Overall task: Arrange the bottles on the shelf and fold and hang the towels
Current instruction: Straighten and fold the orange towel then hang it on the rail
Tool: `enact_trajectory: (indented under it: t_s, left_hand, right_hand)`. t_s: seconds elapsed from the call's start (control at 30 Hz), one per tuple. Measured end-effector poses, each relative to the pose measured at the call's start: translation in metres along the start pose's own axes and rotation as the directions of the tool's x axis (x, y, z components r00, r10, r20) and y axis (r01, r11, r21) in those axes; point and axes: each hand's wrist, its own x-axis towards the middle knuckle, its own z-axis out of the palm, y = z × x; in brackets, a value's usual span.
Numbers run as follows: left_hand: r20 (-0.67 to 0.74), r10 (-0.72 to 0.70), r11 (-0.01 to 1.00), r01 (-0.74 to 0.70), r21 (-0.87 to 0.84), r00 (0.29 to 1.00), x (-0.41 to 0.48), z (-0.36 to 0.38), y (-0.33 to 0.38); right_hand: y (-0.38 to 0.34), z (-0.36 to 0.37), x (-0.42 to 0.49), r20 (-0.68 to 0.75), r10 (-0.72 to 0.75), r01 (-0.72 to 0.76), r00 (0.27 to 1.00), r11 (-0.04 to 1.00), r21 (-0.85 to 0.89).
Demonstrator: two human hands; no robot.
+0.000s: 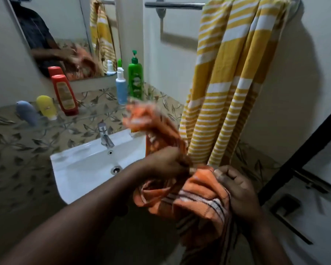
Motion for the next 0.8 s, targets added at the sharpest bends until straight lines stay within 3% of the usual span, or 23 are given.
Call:
enact_trajectory:
  t_s: [0.07,0.13,0.27,0.4,0.57,0.6,0.67,0.73,0.8]
  left_hand:
    - [-0.228,-0.026,0.96,-0.039,-0.276,0.973,-0.009,-0.005,-0.01]
    - [-0.414,-0.082,0.857,-0.148,-0.494,0.906,-0.018,-0.009,-0.021]
    - [-0.56,-0.186,0.68,-0.306,-0.667,0.807,-0.039,-0.002,-0.016]
    - [-0.547,-0.194,0.705,-0.272,-0.655,0.814,-0.058,-0.005,-0.004]
    - [-0.4,-0.134,0.84,-0.11,-0.531,0.907,-0.08,-0.019,-0.009]
    - [-0.411,-0.136,0.835,-0.119,-0.537,0.902,-0.083,-0.02,-0.01]
    - [-0.422,-0.183,0.733,-0.163,-0.661,0.888,-0.087,-0.025,-0.008]
    - [-0.384,-0.194,0.642,-0.179,-0.745,0.903,-0.088,-0.028,-0.004]
    - [-0.313,-0.119,0.721,-0.134,-0.68,0.942,-0.085,-0.029,-0.002]
  right_hand:
    - [-0.003,0.005,0.002,-0.036,-0.012,0.012,0.999,1.0,-0.01]
    - [-0.004,0.016,0.005,-0.035,-0.055,0.052,0.998,0.996,-0.079]
    - [-0.001,0.045,0.012,0.029,-0.105,0.107,0.994,0.902,-0.419]
    - [0.002,0.066,0.017,0.038,-0.081,0.089,0.996,0.883,-0.462]
    - [-0.005,0.074,0.013,-0.114,-0.233,0.123,0.966,0.798,-0.59]
    - [-0.006,0.076,0.012,-0.147,-0.247,0.126,0.958,0.822,-0.555]
    - [-0.009,0.081,0.01,-0.178,-0.232,0.147,0.956,0.908,-0.394]
    - [-0.014,0.087,0.007,-0.142,-0.272,0.201,0.952,0.902,-0.383]
    - [-0.021,0.091,0.006,-0.09,-0.312,0.245,0.946,0.868,-0.431]
